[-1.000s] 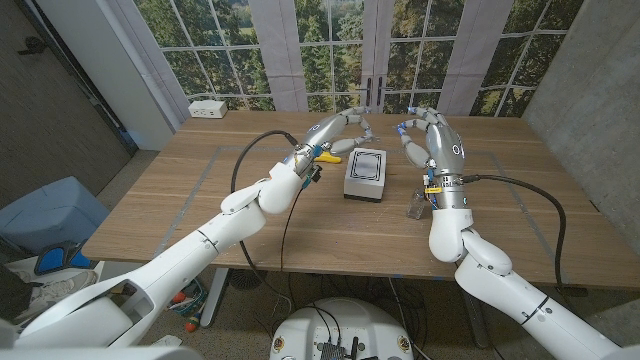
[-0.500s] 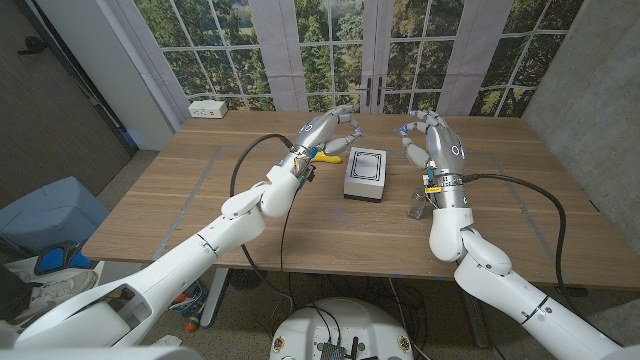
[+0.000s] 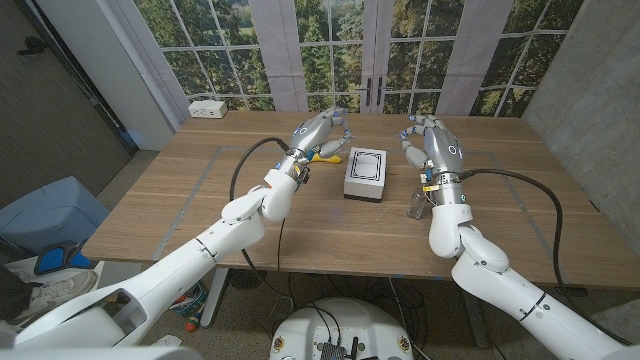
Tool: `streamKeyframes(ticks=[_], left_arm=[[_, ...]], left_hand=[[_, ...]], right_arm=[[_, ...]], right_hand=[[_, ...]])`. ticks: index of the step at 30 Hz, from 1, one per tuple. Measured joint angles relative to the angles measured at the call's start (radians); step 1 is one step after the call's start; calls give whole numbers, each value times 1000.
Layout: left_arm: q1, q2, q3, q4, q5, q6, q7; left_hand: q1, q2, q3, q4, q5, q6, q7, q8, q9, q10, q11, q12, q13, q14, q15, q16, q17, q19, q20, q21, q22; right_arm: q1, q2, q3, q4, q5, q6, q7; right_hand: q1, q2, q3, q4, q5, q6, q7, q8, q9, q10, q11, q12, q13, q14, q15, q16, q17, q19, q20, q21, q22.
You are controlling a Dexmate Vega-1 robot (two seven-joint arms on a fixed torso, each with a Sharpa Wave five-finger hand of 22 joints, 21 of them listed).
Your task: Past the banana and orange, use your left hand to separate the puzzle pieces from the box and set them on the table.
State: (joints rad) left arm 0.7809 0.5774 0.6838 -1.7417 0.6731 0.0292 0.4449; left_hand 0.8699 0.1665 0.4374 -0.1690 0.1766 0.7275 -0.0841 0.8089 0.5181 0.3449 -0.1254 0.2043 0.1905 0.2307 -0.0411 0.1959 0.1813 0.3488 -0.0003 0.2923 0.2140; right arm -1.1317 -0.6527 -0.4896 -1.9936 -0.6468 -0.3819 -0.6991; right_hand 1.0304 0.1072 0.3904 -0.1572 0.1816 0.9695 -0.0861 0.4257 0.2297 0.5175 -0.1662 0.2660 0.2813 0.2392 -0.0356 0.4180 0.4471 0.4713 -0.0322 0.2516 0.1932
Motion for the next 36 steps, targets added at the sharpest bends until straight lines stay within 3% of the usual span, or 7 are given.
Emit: streamKeyframes(ticks=[2,36], left_arm=[[1,2,2,-3,4,10,0],[8,51,49,-26,79,192,-35]], left_hand=[[5,-5,-4,-4,3,13,-13,0,-7,6,-6,6,0,0,0,1,0,0,0,0,0],[29,-29,-8,-9,5,29,-29,9,-41,27,-26,9,0,11,0,0,-5,0,0,8,0]], right_arm=[[3,-1,-3,-1,0,-11,9],[108,-10,-88,64,62,-231,150]], right_hand=[[0,0,0,0,0,0,0,0,0,0,0,0,0,-4,-4,0,1,0,0,0,0],[5,5,-18,-7,0,-4,4,7,1,4,4,0,9,-5,-5,11,10,0,0,4,0]])
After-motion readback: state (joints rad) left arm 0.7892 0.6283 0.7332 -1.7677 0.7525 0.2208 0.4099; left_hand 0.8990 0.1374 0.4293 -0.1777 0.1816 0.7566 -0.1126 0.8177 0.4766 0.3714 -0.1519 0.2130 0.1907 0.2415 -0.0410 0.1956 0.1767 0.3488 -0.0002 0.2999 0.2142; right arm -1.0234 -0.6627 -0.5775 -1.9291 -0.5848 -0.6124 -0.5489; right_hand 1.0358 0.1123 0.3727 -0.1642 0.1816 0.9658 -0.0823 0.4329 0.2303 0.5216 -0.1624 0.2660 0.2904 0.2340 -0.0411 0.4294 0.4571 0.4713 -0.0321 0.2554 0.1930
